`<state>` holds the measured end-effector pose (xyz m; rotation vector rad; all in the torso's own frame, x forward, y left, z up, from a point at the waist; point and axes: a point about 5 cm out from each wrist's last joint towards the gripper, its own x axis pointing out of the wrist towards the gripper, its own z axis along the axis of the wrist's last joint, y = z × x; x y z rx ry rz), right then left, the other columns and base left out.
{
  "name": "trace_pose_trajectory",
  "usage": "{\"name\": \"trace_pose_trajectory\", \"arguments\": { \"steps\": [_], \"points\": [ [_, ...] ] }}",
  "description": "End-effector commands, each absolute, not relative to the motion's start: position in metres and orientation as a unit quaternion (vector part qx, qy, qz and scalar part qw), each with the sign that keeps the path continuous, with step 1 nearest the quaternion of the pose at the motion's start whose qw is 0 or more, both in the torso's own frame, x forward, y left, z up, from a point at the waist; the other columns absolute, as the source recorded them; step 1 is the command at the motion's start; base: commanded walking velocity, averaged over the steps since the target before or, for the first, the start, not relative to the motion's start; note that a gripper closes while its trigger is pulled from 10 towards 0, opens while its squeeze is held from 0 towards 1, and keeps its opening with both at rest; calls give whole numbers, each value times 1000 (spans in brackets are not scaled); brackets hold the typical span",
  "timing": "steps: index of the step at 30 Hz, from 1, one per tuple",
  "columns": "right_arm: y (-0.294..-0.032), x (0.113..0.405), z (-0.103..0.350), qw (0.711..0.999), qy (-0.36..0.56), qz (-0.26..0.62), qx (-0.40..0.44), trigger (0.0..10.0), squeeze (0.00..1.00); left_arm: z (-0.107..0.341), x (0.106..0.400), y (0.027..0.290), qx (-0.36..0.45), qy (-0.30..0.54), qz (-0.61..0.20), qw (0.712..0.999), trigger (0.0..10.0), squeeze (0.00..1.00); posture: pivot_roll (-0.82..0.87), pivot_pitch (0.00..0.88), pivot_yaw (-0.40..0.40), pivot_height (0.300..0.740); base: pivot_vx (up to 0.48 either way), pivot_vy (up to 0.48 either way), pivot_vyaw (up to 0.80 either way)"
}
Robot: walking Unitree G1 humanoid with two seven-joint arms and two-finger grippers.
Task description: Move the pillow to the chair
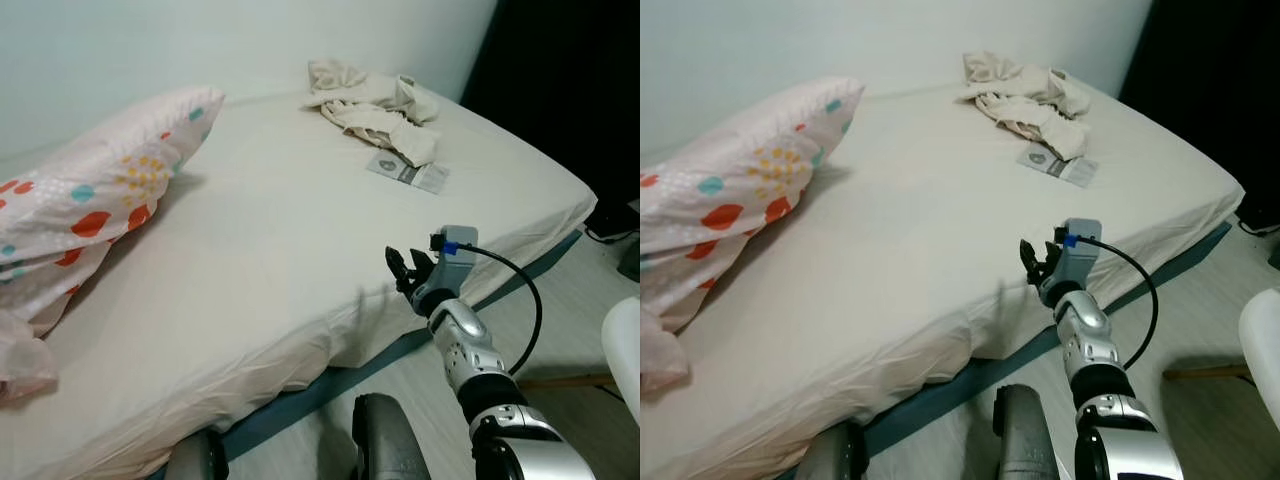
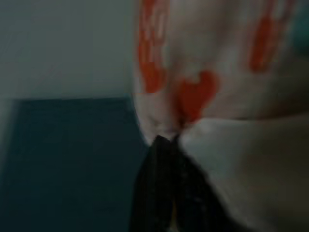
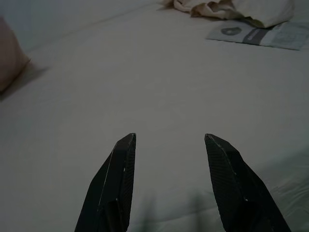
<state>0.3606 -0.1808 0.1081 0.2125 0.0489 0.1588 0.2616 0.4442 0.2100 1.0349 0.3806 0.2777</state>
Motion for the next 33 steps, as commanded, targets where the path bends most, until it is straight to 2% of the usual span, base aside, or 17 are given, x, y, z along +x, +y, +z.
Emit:
{"name": "trace_pose_trajectory", "arguments": {
  "steps": [1,3,4,5,9,12,13,15,16,19,21,22,25,27,28,33],
  "points": [
    [-181,358,104,990,30,78,110,10000,0,204,263,434,403,166,50,899,0,0,-38,139,-58,590,0,0,0],
    [-178,358,103,990,31,81,113,10000,0,191,263,411,313,164,-89,931,0,0,-35,138,-60,590,0,0,0],
    [-176,358,102,989,32,84,114,10000,0,185,261,401,281,167,-146,934,0,0,-34,135,-61,590,0,0,0],
    [-176,358,102,989,32,84,114,10000,0,185,261,401,281,167,-146,934,0,0,-34,135,-61,590,0,0,0],
    [-171,358,101,989,34,91,115,10000,0,170,253,378,222,177,-249,926,0,0,-31,135,-66,590,0,0,0],
    [-169,358,101,988,36,96,115,10000,0,154,240,365,225,213,-323,894,0,0,-25,131,-75,590,0,0,0],
    [-169,358,101,988,36,96,115,10000,0,154,240,365,225,213,-323,894,0,0,-25,131,-75,590,0,0,0],
    [-168,359,101,988,37,101,113,10000,0,142,226,354,247,253,-391,850,0,0,-23,130,-75,590,0,0,0],
    [-168,359,101,988,37,101,113,10000,0,142,226,354,247,253,-391,850,0,0,-23,130,-75,590,0,0,0],
    [-165,359,101,987,39,107,113,10000,0,130,198,347,270,328,-468,774,0,0,-17,127,-77,590,0,0,0],
    [-163,358,100,987,40,110,114,10000,0,130,190,344,268,353,-489,752,0,0,-15,124,-77,590,0,0,0],
    [-163,358,100,987,40,110,114,10000,0,130,190,344,268,353,-489,752,0,0,-15,124,-77,590,0,0,0],
    [-160,357,98,986,42,116,115,10000,0,140,179,329,256,379,-538,708,0,0,-11,122,-77,590,0,0,0],
    [-159,356,97,985,42,119,116,10000,0,146,174,319,247,386,-560,690,0,0,-8,121,-77,590,0,0,0],
    [-159,356,97,985,42,119,116,10000,0,146,174,319,247,386,-560,690,0,0,-8,121,-77,590,0,0,0],
    [-155,356,97,984,44,124,118,10000,0,161,173,286,228,357,-608,671,0,0,-5,125,-80,590,0,0,0]
  ]
}}
